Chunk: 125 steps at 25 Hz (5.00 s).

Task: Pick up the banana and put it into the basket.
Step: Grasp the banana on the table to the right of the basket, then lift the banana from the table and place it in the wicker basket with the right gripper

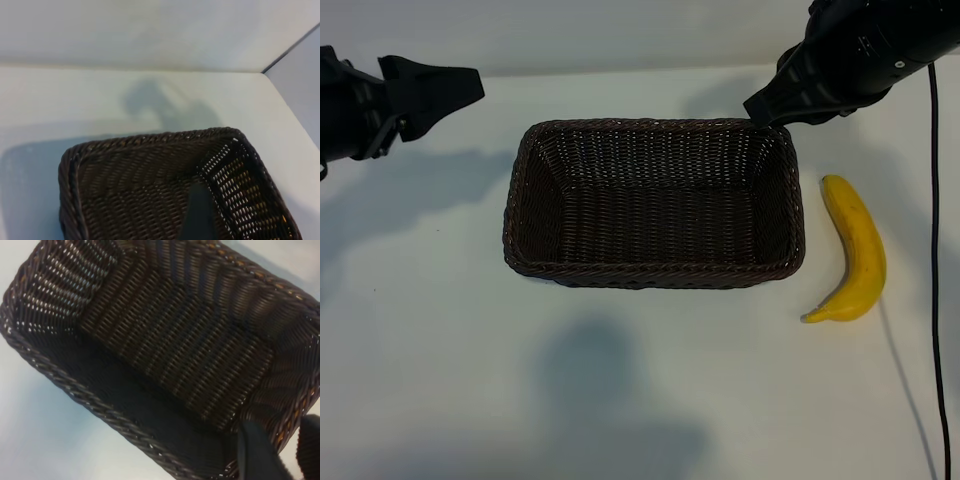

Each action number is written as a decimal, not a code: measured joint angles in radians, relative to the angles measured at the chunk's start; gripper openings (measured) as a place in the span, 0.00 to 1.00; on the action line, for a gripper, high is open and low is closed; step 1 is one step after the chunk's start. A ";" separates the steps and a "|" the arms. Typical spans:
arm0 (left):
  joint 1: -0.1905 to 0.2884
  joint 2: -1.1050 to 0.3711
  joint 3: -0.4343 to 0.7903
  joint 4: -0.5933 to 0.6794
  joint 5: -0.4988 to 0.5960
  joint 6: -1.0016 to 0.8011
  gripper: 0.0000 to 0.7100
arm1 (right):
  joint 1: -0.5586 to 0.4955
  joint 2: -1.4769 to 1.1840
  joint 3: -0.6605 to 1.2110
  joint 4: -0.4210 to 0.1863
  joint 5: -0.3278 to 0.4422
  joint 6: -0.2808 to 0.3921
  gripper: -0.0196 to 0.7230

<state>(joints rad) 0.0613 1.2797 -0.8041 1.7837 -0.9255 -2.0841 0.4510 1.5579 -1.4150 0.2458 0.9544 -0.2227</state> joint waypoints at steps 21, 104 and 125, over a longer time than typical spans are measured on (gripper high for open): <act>0.000 0.031 0.100 0.000 0.111 0.014 0.86 | 0.000 0.000 0.000 -0.043 -0.054 -0.001 0.35; 0.000 0.031 0.100 0.000 0.081 0.038 0.86 | -0.238 0.483 0.111 -0.084 -0.062 0.020 0.60; 0.000 0.031 0.100 0.000 0.080 0.039 0.86 | -0.289 0.423 -0.052 -0.184 0.030 0.117 0.60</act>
<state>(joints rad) 0.0613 1.3109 -0.7046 1.7839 -0.8456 -2.0454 0.1619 1.9807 -1.4668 0.0620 0.9841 -0.1059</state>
